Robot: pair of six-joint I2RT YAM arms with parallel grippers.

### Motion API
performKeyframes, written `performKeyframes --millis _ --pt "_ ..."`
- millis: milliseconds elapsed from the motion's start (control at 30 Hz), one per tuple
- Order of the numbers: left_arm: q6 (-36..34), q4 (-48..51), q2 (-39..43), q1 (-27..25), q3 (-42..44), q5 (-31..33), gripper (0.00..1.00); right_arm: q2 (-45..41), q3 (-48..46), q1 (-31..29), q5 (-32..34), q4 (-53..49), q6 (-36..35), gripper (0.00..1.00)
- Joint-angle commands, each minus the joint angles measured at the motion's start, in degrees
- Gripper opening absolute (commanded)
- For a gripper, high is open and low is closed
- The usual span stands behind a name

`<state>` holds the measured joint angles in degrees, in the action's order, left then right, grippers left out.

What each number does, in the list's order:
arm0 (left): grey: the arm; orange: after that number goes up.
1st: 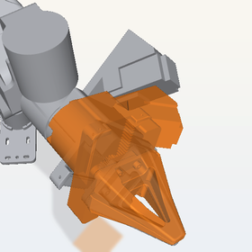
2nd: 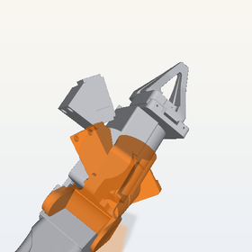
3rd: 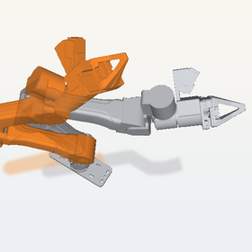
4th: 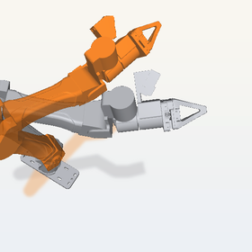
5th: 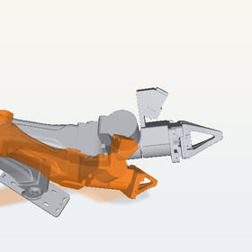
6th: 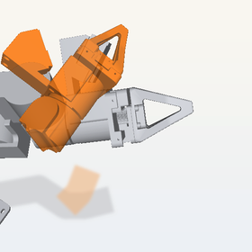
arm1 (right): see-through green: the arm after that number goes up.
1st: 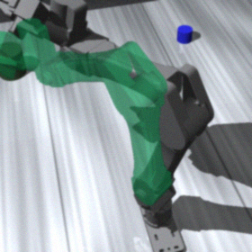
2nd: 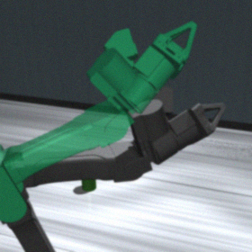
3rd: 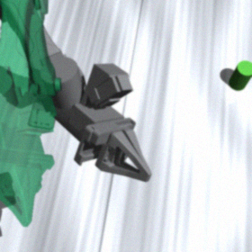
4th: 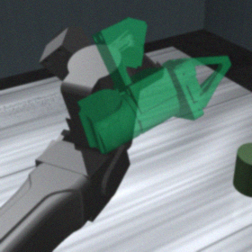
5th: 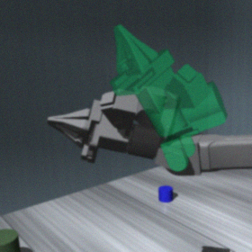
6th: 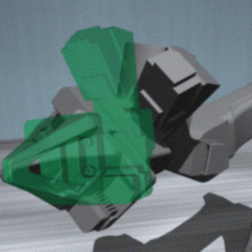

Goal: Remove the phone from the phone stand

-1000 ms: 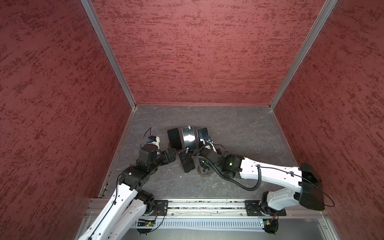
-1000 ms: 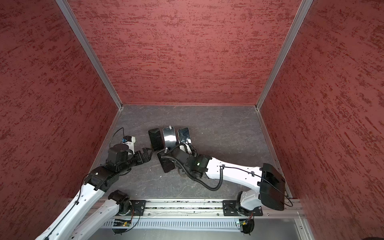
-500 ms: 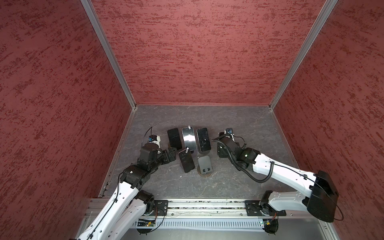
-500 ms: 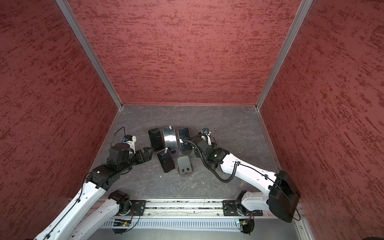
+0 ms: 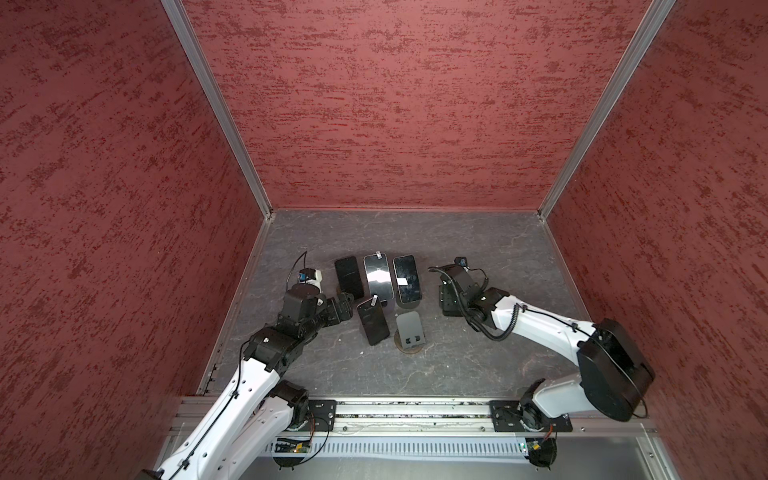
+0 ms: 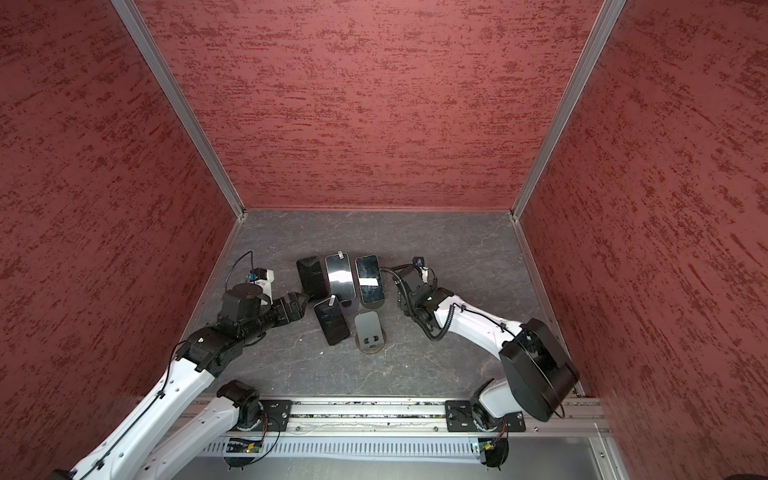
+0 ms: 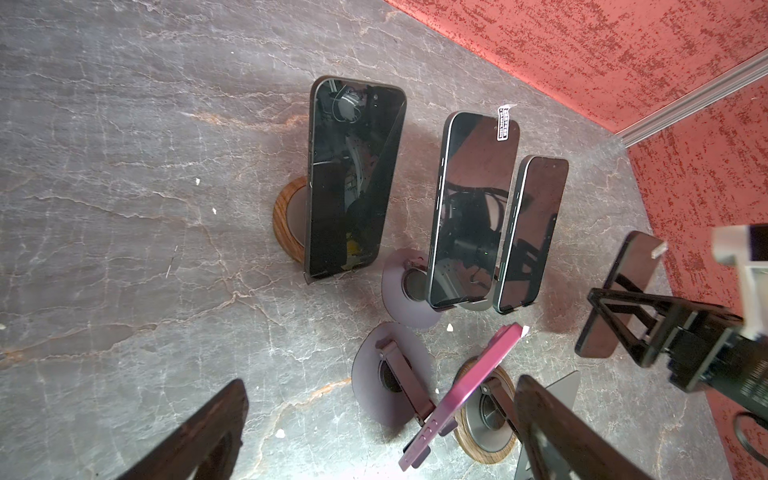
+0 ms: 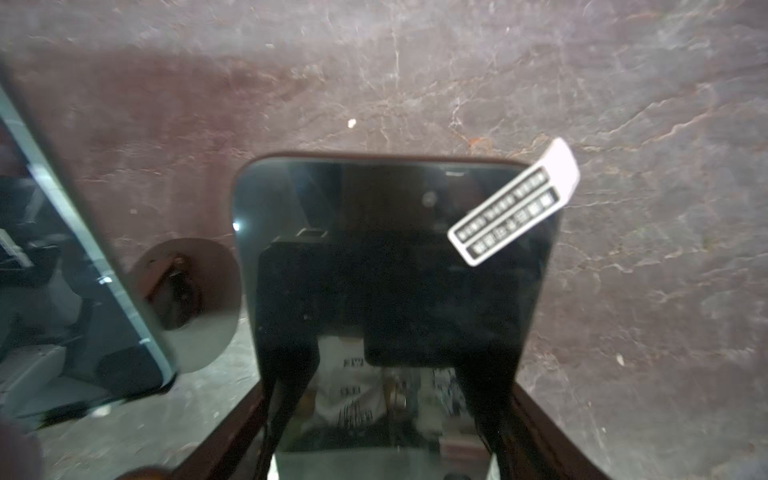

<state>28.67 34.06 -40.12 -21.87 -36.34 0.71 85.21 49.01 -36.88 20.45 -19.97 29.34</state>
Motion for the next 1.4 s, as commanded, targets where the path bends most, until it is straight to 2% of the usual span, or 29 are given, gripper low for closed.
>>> performKeyframes --millis 0,367,633,933,1367 --pt "-0.6 0.4 0.4 -0.1 -1.6 1.5 1.00 3.3 3.5 2.2 -3.7 4.1 -2.6 0.43" --pt "0.0 2.9 2.4 -0.1 -1.6 3.5 1.00 15.8 15.1 8.2 -10.6 3.5 -9.4 0.43" --pt "1.3 3.2 3.5 -0.1 -0.9 3.8 0.99 22.7 21.8 11.3 -14.9 3.7 -10.1 0.45" --pt "1.4 3.7 3.7 -0.1 -0.9 3.9 1.00 29.1 27.8 11.6 -12.6 0.5 -10.6 0.48" --pt "0.9 4.2 4.4 -0.1 0.2 5.4 1.00 33.4 29.7 11.5 -9.7 -2.4 -10.8 0.53"
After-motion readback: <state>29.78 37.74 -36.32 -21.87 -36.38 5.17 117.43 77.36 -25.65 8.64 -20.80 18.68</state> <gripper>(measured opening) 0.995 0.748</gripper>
